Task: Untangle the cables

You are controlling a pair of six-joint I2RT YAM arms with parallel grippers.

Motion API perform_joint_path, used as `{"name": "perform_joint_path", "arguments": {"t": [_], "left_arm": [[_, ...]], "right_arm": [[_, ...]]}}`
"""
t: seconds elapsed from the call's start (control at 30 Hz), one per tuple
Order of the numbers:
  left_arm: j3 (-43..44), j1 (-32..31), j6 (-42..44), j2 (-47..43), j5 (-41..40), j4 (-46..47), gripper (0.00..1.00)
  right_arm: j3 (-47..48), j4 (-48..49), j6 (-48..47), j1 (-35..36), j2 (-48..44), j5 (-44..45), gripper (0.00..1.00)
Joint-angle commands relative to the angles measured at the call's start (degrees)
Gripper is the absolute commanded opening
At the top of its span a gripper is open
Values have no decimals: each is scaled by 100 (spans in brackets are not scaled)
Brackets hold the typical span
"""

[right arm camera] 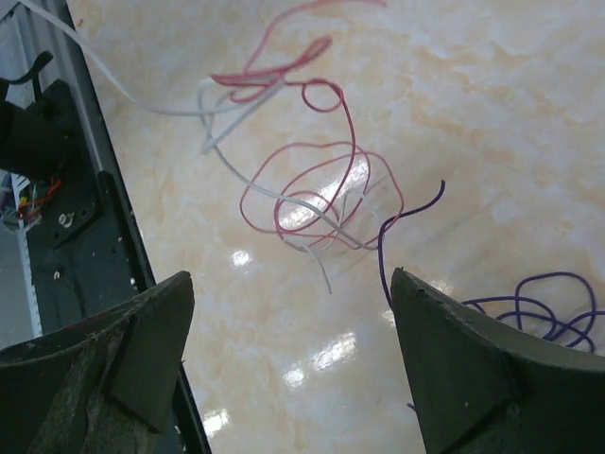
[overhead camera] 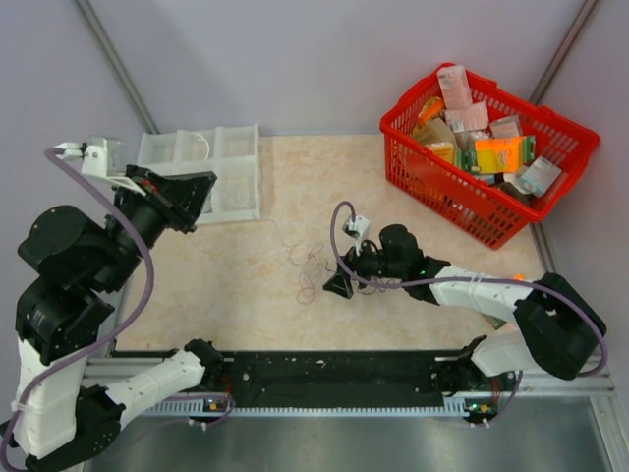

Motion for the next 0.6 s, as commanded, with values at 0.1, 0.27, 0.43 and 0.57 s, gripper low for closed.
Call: {"name": "perform_joint_path", "arguments": {"t": [0.1, 0.27, 0.43, 0.57], "left_arm": [[779, -5, -341, 14, 735, 453, 0], [999, -14, -526, -47, 965, 637, 0], [1482, -14, -272, -275, 159, 251, 0], [1308, -5, -219, -898, -545, 583, 0]], "right_arm": [[1177, -194, -38, 125, 1147, -422, 81], [1918, -1163, 400, 126, 1729, 623, 58], [1103, -943, 1112, -199, 1071, 2281, 25], [443, -935, 1595, -691, 561, 3725, 0]]}}
